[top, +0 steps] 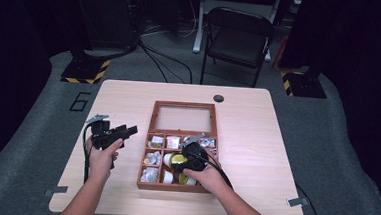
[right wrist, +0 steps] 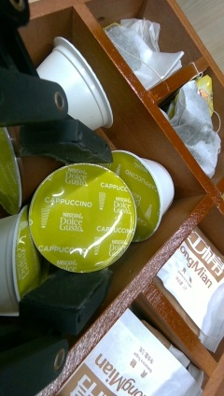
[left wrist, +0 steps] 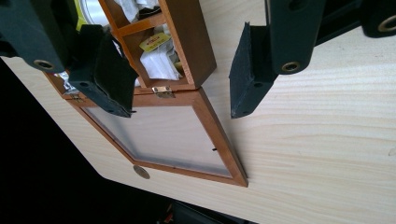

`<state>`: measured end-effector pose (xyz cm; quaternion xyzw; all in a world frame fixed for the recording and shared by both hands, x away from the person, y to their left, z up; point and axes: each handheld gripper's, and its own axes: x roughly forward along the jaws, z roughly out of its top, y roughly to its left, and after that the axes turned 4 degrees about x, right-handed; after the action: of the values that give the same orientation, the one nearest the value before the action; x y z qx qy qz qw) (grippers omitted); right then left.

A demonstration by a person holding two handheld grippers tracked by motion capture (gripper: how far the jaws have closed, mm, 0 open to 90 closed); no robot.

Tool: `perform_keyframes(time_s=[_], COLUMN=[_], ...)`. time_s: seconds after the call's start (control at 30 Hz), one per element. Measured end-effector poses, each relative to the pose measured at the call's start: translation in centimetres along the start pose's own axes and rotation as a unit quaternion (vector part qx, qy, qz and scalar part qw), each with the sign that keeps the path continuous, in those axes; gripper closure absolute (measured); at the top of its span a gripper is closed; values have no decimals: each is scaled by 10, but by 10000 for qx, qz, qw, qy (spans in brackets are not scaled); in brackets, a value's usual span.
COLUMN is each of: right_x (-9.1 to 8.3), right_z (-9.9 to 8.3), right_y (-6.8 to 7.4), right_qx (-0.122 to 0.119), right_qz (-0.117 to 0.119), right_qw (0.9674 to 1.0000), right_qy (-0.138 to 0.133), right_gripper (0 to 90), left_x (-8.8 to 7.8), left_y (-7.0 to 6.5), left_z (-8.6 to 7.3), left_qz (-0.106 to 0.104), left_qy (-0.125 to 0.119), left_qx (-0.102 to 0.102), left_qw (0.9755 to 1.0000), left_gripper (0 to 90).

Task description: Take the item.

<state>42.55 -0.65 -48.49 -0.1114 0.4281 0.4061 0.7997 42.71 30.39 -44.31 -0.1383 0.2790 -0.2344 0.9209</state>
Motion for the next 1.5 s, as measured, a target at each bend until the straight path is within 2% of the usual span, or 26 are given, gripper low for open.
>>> perform_keyframes(time_s=[0.2,0.27,0.37,0.47,0.53,0.67,0.8,0.9,1.0,1.03,1.1,1.13,1.2,1.3,1.5], right_x=[-6,-10,-18,-27,-33,-45,-60,-72,-85,-89,-96,-99,-104,-109,-115], right_z=[2,4,7,10,11,11,7,1,-7,-10,-15,-18,-24,-36,-59], right_y=[-1,1,0,-2,-4,-16,-37,-53,-71,-77,-87,-92,-102,-117,-146], right_qx=[80,177,235,193,179,309,457,646,911,927,1072,1109,1208,1437,1882], right_qz=[109,139,207,220,165,66,-219,-471,-711,-804,-987,-1104,-1354,-1652,-2033], right_qw=[9998,9996,9992,9990,9990,9982,9967,9943,9898,9886,9852,9834,9792,9721,9578], right_qy=[-166,-150,-263,-335,-382,-514,-627,-699,-828,-874,-907,-913,-909,-846,-766], right_gripper=[372,372,372,372,372,372,372,373,372,372,372,372,372,372,372], left_x=[0,0,0,1,1,3,5,7,10,11,13,13,14,16,20], left_y=[0,-1,0,0,0,0,-1,-1,-1,0,-1,0,0,-1,-3], left_z=[0,0,0,0,1,1,3,4,5,5,5,6,7,7,9], left_qz=[-9,-2,5,4,-5,0,-31,-50,-63,-71,-69,-82,-106,-112,-144], left_qy=[14,0,-22,-24,6,-18,-36,-12,-8,26,-3,36,11,7,11], left_qx=[-25,-83,-77,-88,-24,-74,-75,-91,-91,-38,-96,-53,-11,-65,-76], left_qw=[10000,10000,10000,10000,10000,10000,10000,9999,9999,10000,9999,9999,9999,9999,9999], left_gripper=[408,408,408,409,408,408,408,408,408,408,408,408,408,408,408])
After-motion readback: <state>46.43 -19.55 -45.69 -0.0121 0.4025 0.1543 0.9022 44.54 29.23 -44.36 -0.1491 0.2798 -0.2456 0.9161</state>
